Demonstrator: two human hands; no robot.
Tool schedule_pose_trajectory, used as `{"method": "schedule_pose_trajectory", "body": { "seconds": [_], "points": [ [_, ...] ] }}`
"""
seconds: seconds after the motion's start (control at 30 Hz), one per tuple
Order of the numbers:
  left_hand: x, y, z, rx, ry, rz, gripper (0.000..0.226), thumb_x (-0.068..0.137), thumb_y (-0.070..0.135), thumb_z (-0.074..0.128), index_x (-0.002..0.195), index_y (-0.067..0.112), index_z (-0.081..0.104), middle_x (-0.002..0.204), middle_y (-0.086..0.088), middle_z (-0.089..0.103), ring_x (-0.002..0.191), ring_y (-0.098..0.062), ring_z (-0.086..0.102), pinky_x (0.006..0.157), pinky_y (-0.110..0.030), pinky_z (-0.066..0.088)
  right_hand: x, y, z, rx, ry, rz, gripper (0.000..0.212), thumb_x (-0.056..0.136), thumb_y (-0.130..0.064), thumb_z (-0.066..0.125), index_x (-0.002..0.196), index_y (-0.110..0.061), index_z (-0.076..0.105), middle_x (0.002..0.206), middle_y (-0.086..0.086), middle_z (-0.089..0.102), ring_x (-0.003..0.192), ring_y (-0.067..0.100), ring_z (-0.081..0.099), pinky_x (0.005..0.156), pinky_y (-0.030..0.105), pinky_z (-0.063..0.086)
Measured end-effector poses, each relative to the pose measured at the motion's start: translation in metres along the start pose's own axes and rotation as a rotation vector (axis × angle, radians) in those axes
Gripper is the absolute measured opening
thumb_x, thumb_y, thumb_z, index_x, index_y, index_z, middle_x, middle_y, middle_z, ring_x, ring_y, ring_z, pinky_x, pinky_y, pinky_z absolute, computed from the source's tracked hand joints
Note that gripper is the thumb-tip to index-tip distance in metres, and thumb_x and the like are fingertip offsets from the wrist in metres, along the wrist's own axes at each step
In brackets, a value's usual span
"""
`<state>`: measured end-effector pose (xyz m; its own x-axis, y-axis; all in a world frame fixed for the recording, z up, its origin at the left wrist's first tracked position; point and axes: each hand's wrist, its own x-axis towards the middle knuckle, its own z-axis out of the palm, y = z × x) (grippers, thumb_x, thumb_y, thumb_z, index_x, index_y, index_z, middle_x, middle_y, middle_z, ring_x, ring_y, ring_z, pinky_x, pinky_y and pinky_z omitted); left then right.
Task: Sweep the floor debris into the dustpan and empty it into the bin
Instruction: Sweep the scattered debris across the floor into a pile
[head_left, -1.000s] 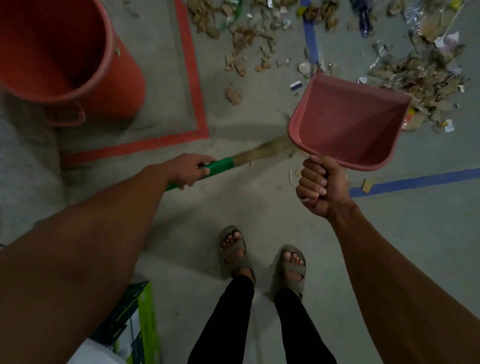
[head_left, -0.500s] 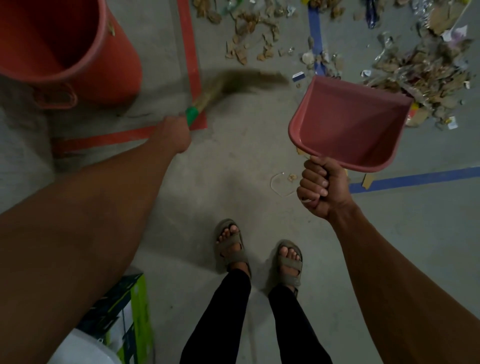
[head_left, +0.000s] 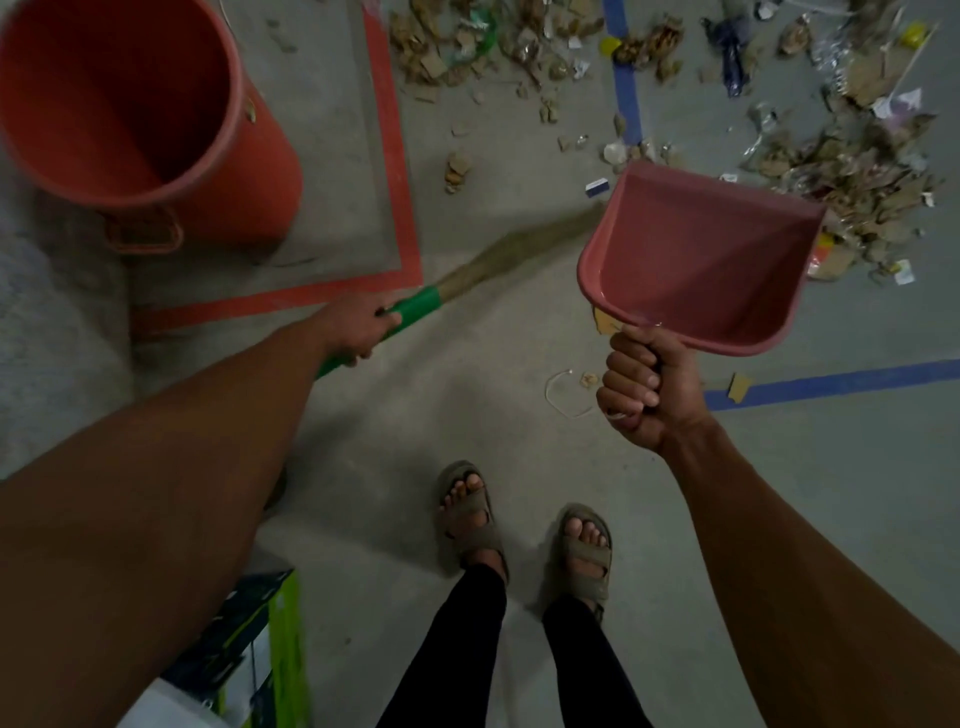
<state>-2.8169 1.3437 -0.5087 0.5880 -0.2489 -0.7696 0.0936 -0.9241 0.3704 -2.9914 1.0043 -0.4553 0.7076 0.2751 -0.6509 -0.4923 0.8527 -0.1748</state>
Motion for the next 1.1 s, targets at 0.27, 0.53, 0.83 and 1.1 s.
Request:
{"method": "schedule_pose_trajectory", "body": {
  "seconds": [0.27,0.53,0.83,1.1],
  "points": [
    [0.034,0.009,-0.011,0.272,0.178,-0.247,0.030,0.105,0.018,0.048,0.119,-0.005,0.062,0.093,-0.024,0.069,0.065,-0.034,0.066,0.054,-0.035,0.051,0.009,0.011,-0.023,-0.021,0.007,0.033,0.041,0.101,-0.024,0.039,0.062,-0.025,0.026,0.044,-0.009,0.016,0.032,0.007,0.012,0.036,0.021,0.012],
    [0.057,0.036,-0.029,0.135,0.502,-0.132,0.039,0.105,0.028,0.045,0.136,0.003,0.047,0.131,-0.030,0.058,0.121,-0.048,0.057,0.099,-0.049,0.047,0.002,0.007,-0.025,0.019,-0.008,0.003,0.042,0.100,-0.024,0.041,0.061,-0.025,0.027,0.043,-0.009,0.017,0.031,0.007,0.014,0.037,0.021,0.010],
    [-0.004,0.072,0.034,-0.519,-0.074,0.156,0.049,0.109,0.021,0.050,0.154,0.038,0.042,0.120,-0.007,0.070,0.056,-0.017,0.054,0.044,-0.025,0.046,-0.034,-0.019,-0.041,0.073,-0.026,-0.077,0.046,0.102,-0.024,0.038,0.056,-0.024,0.035,0.039,-0.009,0.024,0.030,0.007,0.016,0.035,0.020,0.013],
    [-0.021,0.085,0.108,-0.122,-0.649,-0.007,0.046,0.108,0.022,0.051,0.152,0.035,0.046,0.121,-0.009,0.072,0.061,-0.018,0.056,0.051,-0.031,0.049,-0.098,-0.017,-0.095,0.122,0.026,-0.144,0.044,0.102,-0.023,0.039,0.061,-0.026,0.024,0.042,-0.009,0.017,0.027,0.007,0.021,0.033,0.020,0.016]
  ]
}}
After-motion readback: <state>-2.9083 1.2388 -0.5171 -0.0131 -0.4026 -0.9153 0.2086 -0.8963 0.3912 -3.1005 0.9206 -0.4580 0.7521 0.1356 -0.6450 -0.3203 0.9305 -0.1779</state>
